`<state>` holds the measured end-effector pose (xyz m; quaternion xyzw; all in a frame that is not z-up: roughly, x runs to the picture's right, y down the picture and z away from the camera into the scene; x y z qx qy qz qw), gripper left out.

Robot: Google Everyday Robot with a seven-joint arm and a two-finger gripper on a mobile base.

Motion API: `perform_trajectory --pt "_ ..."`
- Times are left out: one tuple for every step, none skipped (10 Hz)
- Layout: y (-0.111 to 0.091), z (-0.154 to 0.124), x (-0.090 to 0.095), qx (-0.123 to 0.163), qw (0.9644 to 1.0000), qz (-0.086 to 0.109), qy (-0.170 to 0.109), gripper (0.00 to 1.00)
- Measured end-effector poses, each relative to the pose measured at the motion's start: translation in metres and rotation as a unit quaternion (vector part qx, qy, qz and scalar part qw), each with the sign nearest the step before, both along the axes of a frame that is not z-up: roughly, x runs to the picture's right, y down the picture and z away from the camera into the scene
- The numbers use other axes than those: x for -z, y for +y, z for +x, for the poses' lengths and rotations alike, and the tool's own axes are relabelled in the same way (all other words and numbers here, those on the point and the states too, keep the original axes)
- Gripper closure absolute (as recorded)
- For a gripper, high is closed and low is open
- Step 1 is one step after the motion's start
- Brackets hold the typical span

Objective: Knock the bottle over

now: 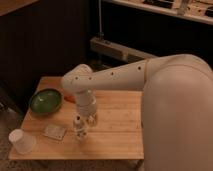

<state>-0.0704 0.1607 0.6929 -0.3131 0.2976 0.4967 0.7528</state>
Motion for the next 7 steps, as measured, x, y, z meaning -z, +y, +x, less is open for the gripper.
perform_trajectory --pt "0.001 -0.002 0.003 -0.004 0.9999 0.014 -0.005 0.9" --pt "0.0 -0.004 0.004 -0.015 0.9992 0.032 -0.02 0.98" --pt "0.002 -0.006 0.005 -0.022 0.9988 0.034 -0.028 1.0" --pt "0.005 -0.015 0.006 -0.021 0.9984 0.034 -0.041 1.0" --pt "0.01 -0.026 0.005 -0.013 0.998 0.031 -0.054 1.0" --pt "0.016 -0.038 0.005 -0.006 0.9976 0.027 -0.064 1.0" --pt "0.019 -0.042 0.001 0.002 0.9974 0.023 -0.068 1.0"
